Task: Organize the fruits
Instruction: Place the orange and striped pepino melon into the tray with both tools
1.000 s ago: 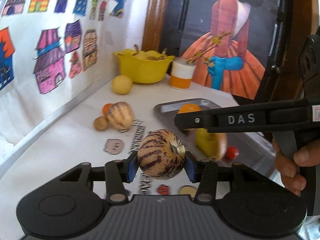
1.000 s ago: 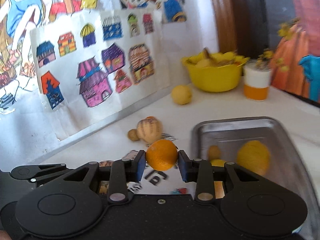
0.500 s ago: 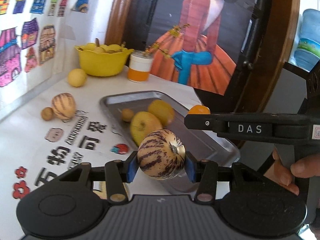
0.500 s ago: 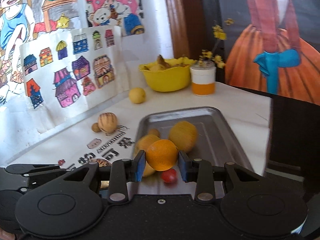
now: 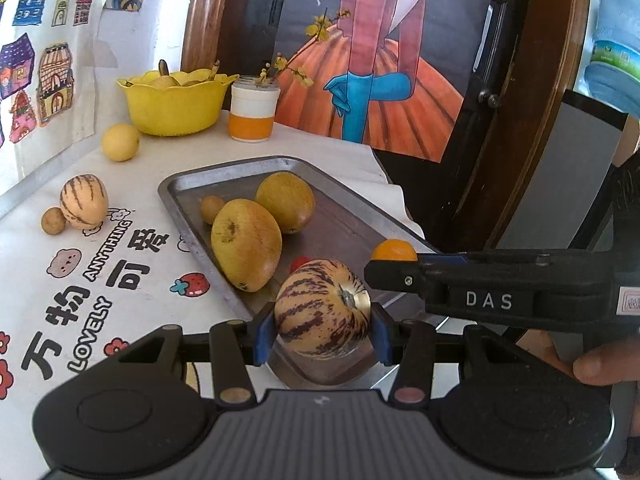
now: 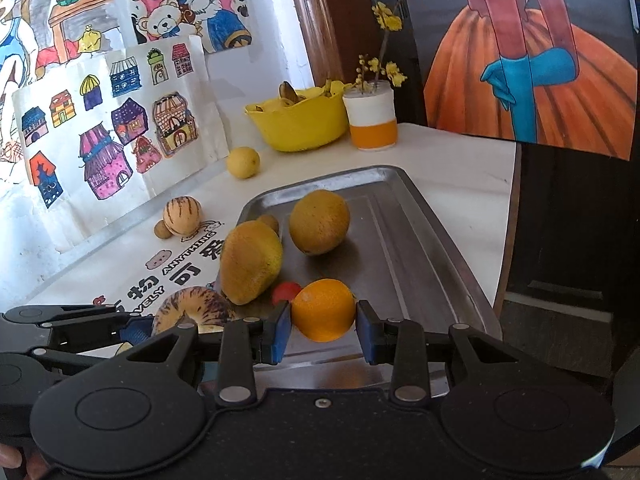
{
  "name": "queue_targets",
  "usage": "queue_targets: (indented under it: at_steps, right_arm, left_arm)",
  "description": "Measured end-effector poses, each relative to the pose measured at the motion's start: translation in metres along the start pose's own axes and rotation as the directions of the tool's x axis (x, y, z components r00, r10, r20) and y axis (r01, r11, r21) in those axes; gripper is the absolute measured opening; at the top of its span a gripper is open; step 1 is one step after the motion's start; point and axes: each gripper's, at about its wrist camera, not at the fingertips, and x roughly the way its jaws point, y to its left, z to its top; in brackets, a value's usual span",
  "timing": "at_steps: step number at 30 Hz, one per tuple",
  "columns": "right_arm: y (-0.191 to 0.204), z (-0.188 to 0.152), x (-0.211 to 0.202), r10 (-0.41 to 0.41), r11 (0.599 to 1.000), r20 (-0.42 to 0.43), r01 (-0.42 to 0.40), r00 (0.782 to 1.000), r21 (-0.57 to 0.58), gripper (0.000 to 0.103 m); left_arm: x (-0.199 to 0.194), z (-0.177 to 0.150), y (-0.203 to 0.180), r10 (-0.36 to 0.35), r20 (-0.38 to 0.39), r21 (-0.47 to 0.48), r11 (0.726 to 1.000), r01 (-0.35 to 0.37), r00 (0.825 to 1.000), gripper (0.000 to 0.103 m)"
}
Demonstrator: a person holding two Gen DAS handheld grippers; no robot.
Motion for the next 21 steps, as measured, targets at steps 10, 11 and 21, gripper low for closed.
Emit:
queue_targets:
  at_steps: [10,11,21]
  right_arm:
    - [-0.010,-0.001,0.008,0.027,0.999,-0.005,-0.027,1.000,0.025,0.037]
    - [-0.011,-0.002,0.009,0.029,0.999,-0.006,-0.029,1.000,0.027,0.037]
    - [-0.014,-0.003,0.012,0.033,0.998,-0.008,-0.033,0.999,0.046,0.037]
  left_arm:
    - [0.013,0.003,-0.005,0.021,-0.028,0.014,1.000,-0.021,0.999,0.052]
    - [0.014,0.003,-0.005,0.023,-0.031,0.015,1.000,-0.023,0.999,0.052]
    - [0.020,0.005,-0.004,0.028,-0.050,0.010,1.000,-0.028,0.998,0.052]
